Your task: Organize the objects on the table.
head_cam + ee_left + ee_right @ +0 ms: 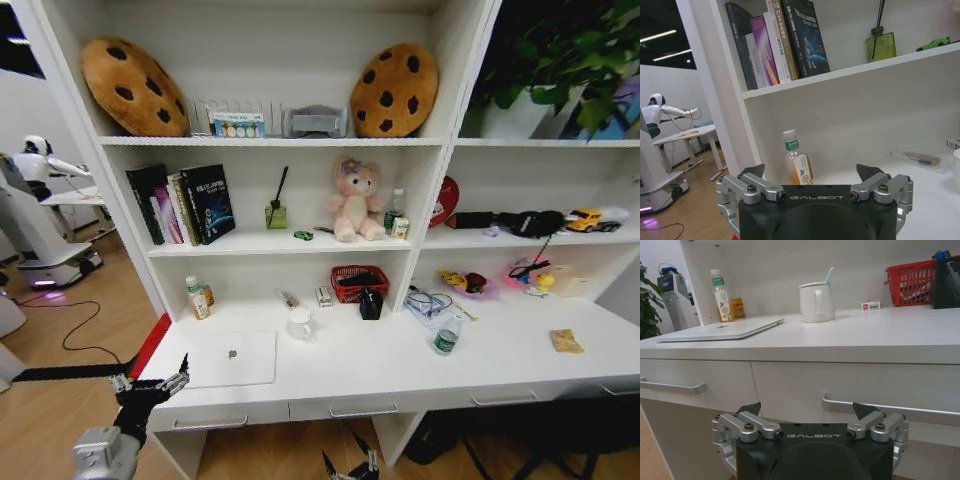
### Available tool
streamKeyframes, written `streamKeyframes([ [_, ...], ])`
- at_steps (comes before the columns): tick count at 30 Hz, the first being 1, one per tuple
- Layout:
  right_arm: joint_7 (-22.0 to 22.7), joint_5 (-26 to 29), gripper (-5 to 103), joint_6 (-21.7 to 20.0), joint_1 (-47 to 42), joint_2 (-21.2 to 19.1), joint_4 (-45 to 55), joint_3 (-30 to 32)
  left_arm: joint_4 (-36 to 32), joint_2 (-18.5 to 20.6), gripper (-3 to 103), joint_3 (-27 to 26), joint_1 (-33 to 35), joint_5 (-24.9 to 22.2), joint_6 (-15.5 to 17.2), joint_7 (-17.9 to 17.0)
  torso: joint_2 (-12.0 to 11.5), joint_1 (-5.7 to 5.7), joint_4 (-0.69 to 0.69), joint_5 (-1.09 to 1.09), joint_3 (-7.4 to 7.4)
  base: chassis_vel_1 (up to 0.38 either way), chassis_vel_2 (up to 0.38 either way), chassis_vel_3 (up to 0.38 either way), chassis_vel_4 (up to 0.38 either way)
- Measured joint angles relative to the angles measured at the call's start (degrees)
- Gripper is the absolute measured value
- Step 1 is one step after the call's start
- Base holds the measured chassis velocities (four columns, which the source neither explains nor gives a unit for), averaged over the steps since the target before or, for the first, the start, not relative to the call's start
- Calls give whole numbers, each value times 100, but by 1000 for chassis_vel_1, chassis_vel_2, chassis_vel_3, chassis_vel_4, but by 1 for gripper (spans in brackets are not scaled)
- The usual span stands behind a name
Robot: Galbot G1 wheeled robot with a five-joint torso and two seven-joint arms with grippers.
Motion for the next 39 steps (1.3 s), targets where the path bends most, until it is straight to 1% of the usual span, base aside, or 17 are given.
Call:
streamKeyframes([
  [9, 5, -30, 100, 62, 4, 70, -22, -9, 0, 0, 100, 0, 0, 0, 0, 0, 0, 0, -1, -1, 0, 84, -114, -91, 124],
  [12, 5, -34, 100, 62, 19, 85, -36, -25, 0, 0, 100, 0, 0, 0, 0, 0, 0, -1, 0, -4, -1, 206, -184, -234, 204],
  [14, 7, -33, 100, 62, 34, 86, -52, -31, 0, 0, 100, 0, 0, 0, 0, 0, 1, -3, 0, 2, -1, 227, -196, -243, 198],
  [16, 10, -32, 100, 62, 41, 86, -57, -34, 0, 0, 100, 0, 0, 0, 0, 0, 1, -2, -1, 0, -1, 236, -191, -241, 239],
  [17, 19, -30, 100, 62, 50, 86, -67, -35, 0, 0, 100, 0, 0, 0, 0, 0, 1, -3, -1, -4, -1, 236, -266, -241, 266],
  [20, 41, -29, 100, 64, 62, 86, -82, -35, 0, 0, 100, 0, 0, 0, 0, 0, 2, -3, -1, -2, -2, 258, -269, -285, 271],
  [23, 136, -27, 100, 98, 107, 81, -149, -32, 0, 0, 100, 0, 0, 0, 0, 0, 2, -6, 0, 2, -2, 241, -253, -276, 278],
  [24, 154, -25, 100, 98, 114, 84, -157, -30, 0, 0, 100, 0, 1, 0, 0, 0, 3, -6, 0, -2, -2, 221, -247, -206, 255],
  [26, 211, 4, 100, 92, 133, 103, -161, -23, 0, -1, 100, 0, 1, 0, 0, 0, 5, -8, 0, -3, -4, 144, -213, -156, 161],
  [27, 278, 78, 100, 30, 151, 125, -142, -22, 0, 0, 100, 0, 2, 0, 0, 0, 6, -9, 1, 0, -4, 63, 4, -156, 86],
  [29, 299, 114, 100, 9, 154, 133, -129, -20, 0, 0, 100, 0, 2, 0, 0, -1, 5, -9, 1, -1, -4, 63, -18, -102, 86],
  [30, 355, 242, 100, -46, 158, 167, -98, -3, 0, 0, 100, 0, 0, 0, 0, -1, 4, -7, -3, -3, -3, 0, 0, 0, 0],
  [31, 403, 361, 100, -77, 156, 183, -97, 13, 0, 0, 100, 0, 0, 0, 0, 0, 3, -5, -2, 2, -2, -61, -16, -3, -21],
  [32, 428, 446, 100, -99, 147, 180, -97, 21, 0, 0, 100, 0, 0, 0, 0, 0, 0, 0, 0, -1, 0, -53, 31, 63, -21],
  [39, 538, 660, 100, -172, 115, 163, -33, 36, 0, 0, 100, 0, -1, 0, 0, 0, -1, 4, 0, -3, 1, -52, 48, 54, -50],
])
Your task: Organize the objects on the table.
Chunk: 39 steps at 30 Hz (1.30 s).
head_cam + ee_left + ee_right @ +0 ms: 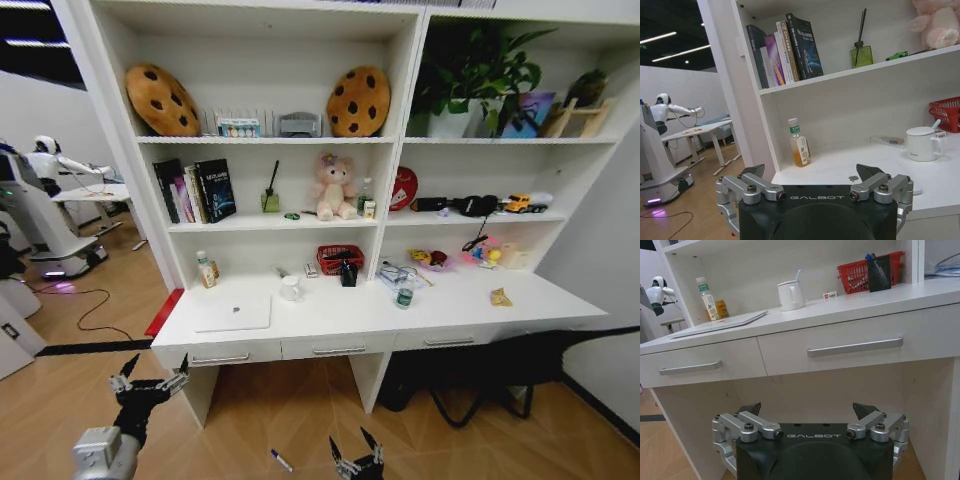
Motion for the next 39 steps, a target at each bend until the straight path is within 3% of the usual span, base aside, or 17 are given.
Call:
streamKeyframes([
  [16, 101, 154, 100, -50, -22, 22, 36, 30, -1, 0, 100, 0, 1, 0, 0, 0, -91, -50, 0, 1, -50, -1, 3, -2, -1],
  [39, 113, 103, 100, -96, 16, 13, -138, 23, 0, 0, 100, 0, 1, 0, 0, 0, -930, -434, 0, 1, -506, 0, 0, 0, 0],
])
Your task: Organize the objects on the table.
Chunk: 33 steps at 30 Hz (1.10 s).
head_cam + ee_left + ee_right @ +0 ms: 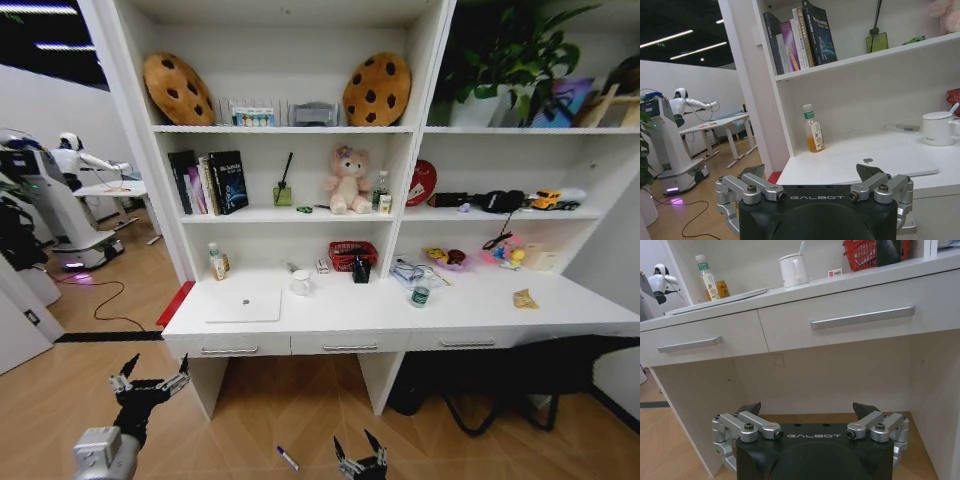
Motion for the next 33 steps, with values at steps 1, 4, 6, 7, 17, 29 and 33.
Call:
streamKeyframes([
  [1, 44, -5, 100, -58, 6, -13, -10, 0, 0, 0, 100, 0, 0, 0, 0, 0, -54, -26, 0, 0, -28, 0, 0, 0, 0],
  [4, 108, -36, 100, -131, 22, -34, -24, -1, 0, 0, 100, 0, 0, 0, 0, 0, -155, -72, 0, 1, -85, 0, 0, 0, 0],
  [6, 130, -41, 100, -162, 30, -48, -29, -3, 0, 0, 100, 0, 0, 0, 0, 0, -194, -89, 0, 0, -106, 0, 0, 0, 0],
  [7, 152, -42, 100, -212, 44, -71, -41, -5, 0, 0, 100, 0, 0, 0, 0, 0, -244, -111, 0, 0, -133, 0, 0, 0, 0],
  [17, 413, -64, 100, -852, 362, -320, -291, 31, 0, 0, 100, 0, 0, 0, 0, 0, -529, -239, -1, 0, -290, 0, 0, 0, 0],
  [29, -105, 276, 100, -1731, 1830, -566, -1575, -305, 0, 0, 100, 0, 0, 0, 0, 0, -755, -340, 1, 1, -413, 0, 0, 0, 0],
  [33, -659, 306, 100, -2045, 2783, -232, -2641, -708, 0, 0, 100, 0, 1, 0, 0, -1, -896, -405, -1, 0, -491, 0, 0, 0, 0],
])
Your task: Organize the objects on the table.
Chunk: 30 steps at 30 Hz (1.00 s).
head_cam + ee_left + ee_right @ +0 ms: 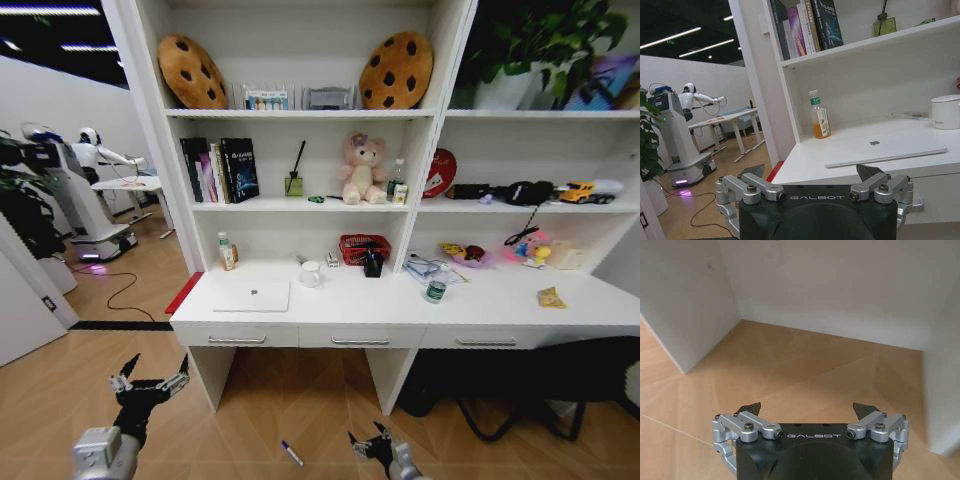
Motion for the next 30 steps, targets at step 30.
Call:
streamKeyframes([
  [30, -1257, -1709, 100, 864, 2409, 2077, -4570, -303, 0, 0, 100, 0, -1, 0, 0, 1, -927, -415, 1, 0, -511, 0, 0, 0, 0],
])
